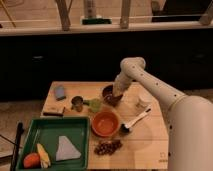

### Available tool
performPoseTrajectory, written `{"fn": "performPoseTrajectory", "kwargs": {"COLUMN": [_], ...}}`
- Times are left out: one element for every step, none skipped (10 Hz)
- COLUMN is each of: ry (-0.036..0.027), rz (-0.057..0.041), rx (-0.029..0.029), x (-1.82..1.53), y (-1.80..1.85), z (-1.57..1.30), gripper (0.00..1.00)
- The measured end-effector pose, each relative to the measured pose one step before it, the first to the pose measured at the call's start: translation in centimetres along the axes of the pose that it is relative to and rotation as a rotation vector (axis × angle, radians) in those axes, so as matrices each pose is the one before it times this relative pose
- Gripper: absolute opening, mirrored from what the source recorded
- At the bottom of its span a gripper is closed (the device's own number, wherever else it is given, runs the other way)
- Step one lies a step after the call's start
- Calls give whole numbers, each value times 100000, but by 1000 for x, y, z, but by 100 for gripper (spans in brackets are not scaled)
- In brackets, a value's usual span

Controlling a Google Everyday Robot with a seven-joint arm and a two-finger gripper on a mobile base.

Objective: Place fork in purple bowl

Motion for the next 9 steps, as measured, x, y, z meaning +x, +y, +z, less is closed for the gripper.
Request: {"fn": "performPoseTrajectory", "kwargs": {"ry": [-82, 66, 7, 85, 202, 204, 350, 299, 270], "rz": [-219, -232, -70, -141, -238, -201, 5, 162, 37], "rx": [399, 881, 594, 1100, 837, 626, 956, 750, 748], "x": [-45, -28, -2, -77, -148, -140, -35, 45, -14], "y": [44, 9, 1, -84, -140, -174, -172, -114, -160], "z": [91, -214, -171, -205, -127, -157, -236, -210, -251], "gripper": [8, 18, 25, 38, 48, 56, 68, 76, 80]}}
